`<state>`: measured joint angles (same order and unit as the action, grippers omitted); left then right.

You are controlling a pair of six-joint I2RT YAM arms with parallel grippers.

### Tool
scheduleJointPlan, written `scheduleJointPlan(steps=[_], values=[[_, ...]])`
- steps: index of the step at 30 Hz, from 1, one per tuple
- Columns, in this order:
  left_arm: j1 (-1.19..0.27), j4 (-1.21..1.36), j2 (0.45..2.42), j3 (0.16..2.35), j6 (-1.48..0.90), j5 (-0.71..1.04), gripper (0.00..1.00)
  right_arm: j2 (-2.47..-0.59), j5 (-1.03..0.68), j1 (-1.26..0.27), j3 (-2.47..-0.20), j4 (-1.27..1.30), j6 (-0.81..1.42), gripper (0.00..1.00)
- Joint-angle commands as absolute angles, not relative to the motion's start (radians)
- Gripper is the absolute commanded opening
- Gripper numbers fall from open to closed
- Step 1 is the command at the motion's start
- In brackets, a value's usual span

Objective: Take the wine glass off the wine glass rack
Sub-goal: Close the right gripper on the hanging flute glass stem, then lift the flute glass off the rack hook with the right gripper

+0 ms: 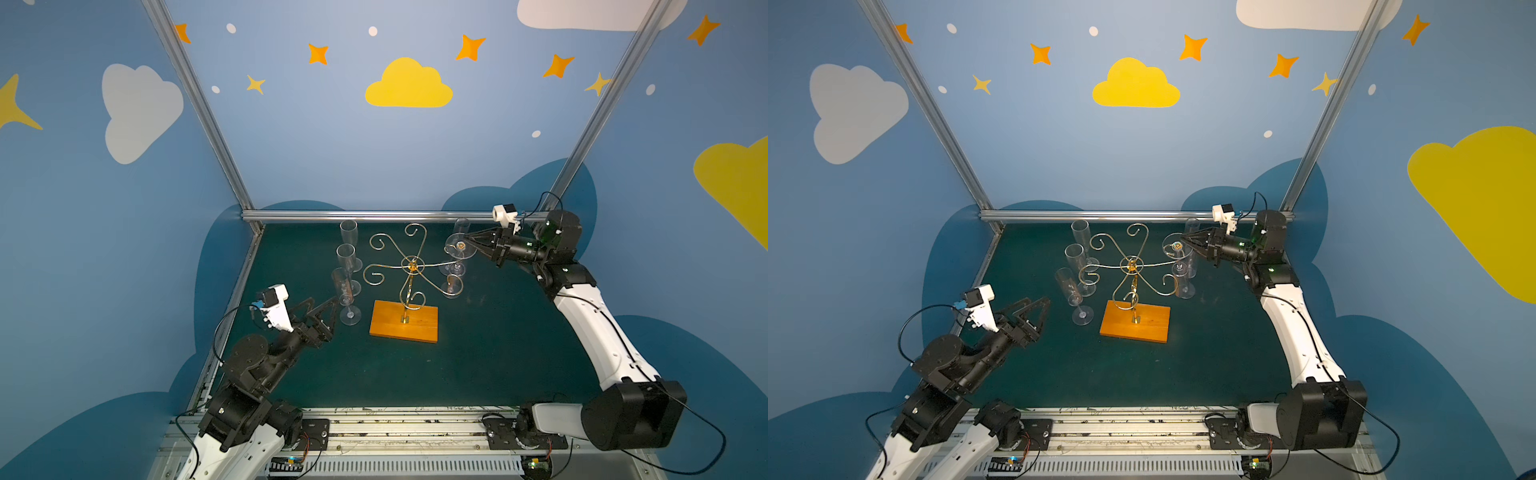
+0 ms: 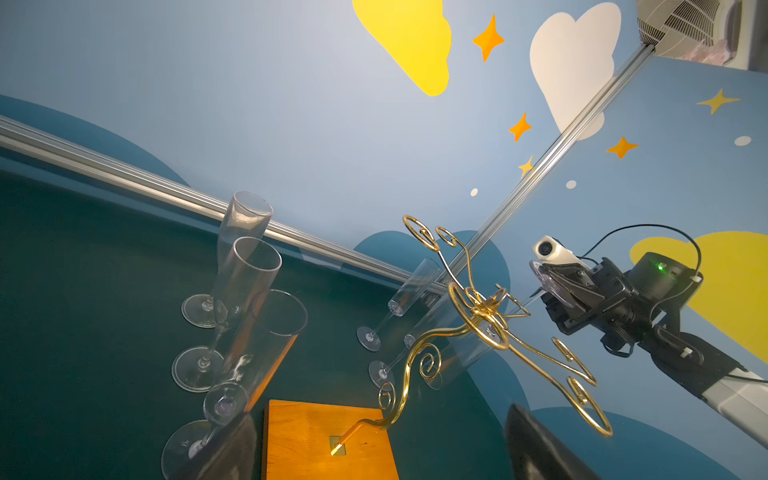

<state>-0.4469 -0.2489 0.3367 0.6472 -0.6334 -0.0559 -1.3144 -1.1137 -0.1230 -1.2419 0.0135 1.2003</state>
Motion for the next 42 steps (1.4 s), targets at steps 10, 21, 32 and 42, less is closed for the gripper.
scheduleJointPlan(steps=[10,21,32,42], values=[[-0.447,-0.280,0.304,0.662,-0.623,-0.072,0.92,-1.327,-1.085,-0.229,-1.302,0.040,1.185,0.00],[-0.447,-0.306,0.271,0.660,-0.613,-0.092,0.93,-1.443,-1.066,-0.304,-1.485,-0.051,1.016,0.00],[-0.447,-0.320,0.262,0.677,-0.604,-0.093,0.93,-1.491,-0.980,-0.306,-1.718,-0.323,0.542,0.00],[-0.446,-0.313,0.293,0.715,-0.592,-0.063,0.92,-1.369,-0.842,-0.372,-1.709,-0.340,0.135,0.00]])
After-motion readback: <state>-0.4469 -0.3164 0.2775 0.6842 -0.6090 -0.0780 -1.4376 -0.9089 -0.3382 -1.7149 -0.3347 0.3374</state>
